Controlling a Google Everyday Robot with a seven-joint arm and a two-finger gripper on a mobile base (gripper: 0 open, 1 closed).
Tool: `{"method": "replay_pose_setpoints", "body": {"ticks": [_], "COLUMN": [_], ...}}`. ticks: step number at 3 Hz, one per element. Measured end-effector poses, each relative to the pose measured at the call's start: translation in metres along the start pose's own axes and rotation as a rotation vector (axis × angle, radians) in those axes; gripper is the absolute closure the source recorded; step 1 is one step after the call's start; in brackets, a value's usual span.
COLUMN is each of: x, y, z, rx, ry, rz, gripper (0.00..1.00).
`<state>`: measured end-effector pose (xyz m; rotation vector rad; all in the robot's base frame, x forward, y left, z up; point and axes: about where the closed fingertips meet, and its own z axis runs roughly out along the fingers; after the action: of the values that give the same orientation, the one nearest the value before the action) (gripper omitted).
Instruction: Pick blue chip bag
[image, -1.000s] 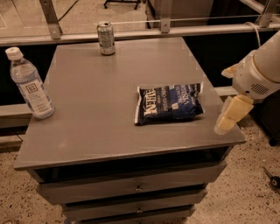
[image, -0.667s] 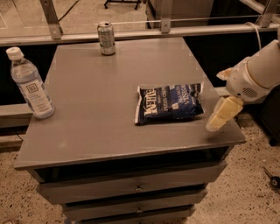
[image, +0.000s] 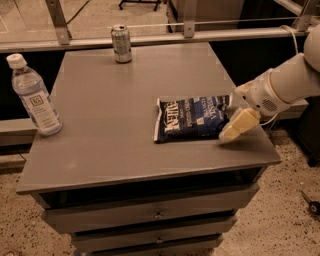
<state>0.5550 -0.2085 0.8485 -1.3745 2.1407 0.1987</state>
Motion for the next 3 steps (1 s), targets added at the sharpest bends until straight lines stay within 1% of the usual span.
{"method": "replay_pose_setpoints", "body": {"ticks": [1, 2, 3], "x": [-0.013, -0.03, -0.046], "y": [0.0, 0.002, 0.005], "z": [0.014, 0.012, -0.004], "rx": [-0.022, -0.03, -0.008], "ry": [-0.048, -0.096, -0.128], "rz": [0.056, 0.105, 0.121], "gripper": [0.37, 0.68, 0.91]}}
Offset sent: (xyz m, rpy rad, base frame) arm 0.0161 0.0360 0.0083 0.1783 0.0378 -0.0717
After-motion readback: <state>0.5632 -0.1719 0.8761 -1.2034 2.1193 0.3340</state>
